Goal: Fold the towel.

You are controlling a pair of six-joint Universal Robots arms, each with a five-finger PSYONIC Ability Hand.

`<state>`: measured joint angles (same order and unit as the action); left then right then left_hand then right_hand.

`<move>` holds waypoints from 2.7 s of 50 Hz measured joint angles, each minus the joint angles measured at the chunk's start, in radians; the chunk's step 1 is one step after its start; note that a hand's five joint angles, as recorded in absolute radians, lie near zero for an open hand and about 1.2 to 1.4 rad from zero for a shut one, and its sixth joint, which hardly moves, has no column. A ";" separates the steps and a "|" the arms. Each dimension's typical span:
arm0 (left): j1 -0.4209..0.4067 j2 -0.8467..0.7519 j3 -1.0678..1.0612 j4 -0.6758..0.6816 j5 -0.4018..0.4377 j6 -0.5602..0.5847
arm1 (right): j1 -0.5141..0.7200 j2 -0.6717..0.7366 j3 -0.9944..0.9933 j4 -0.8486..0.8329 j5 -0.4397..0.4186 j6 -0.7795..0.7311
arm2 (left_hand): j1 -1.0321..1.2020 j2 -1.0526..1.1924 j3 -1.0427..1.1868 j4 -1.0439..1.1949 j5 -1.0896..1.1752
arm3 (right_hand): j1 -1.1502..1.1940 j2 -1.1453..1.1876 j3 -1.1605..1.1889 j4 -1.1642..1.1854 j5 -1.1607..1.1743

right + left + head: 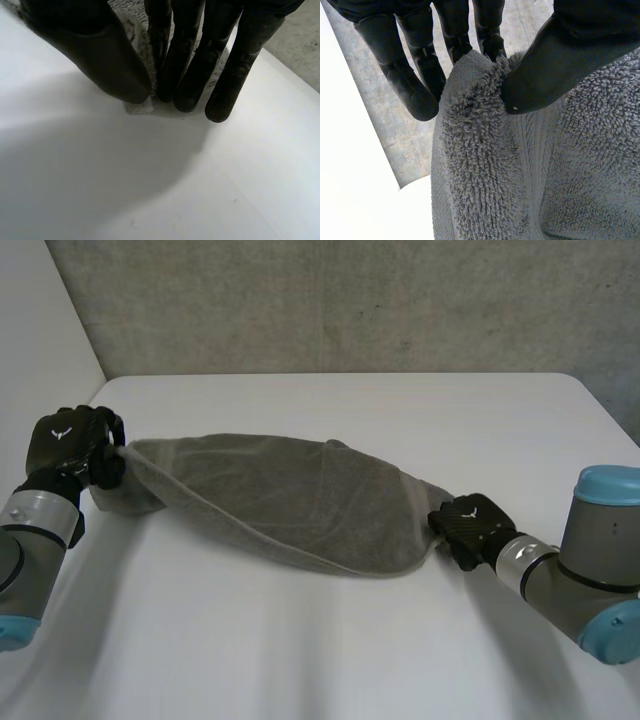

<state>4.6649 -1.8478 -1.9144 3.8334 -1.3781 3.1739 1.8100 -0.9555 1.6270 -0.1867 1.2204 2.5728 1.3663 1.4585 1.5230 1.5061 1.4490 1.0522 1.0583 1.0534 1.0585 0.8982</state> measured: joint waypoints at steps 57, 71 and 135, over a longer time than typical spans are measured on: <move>-0.001 -0.004 0.000 0.000 0.001 0.001 | 0.051 -0.039 0.011 -0.014 0.000 0.179 | -0.001 0.000 0.000 0.000 0.000 | -0.198 -0.197 -0.198 -0.206 -0.217; -0.002 -0.005 0.003 -0.003 0.000 0.003 | 0.041 -0.084 0.009 -0.072 0.065 0.258 | -0.001 0.000 -0.001 0.000 0.000 | 0.239 0.243 0.271 0.277 0.257; -0.114 -0.137 1.030 -0.159 -0.085 -0.132 | 0.071 -0.098 -1.136 0.047 0.174 0.035 | -0.001 0.005 0.001 0.010 0.000 | 0.268 0.243 0.275 0.279 0.271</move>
<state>4.5506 -1.9852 -0.8844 3.6747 -1.4626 3.0418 1.8814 -1.0538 0.4907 -0.1396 1.3942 2.6083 1.3654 1.4637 1.5240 1.5158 1.4490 1.3205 1.3016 1.3285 1.3371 1.1687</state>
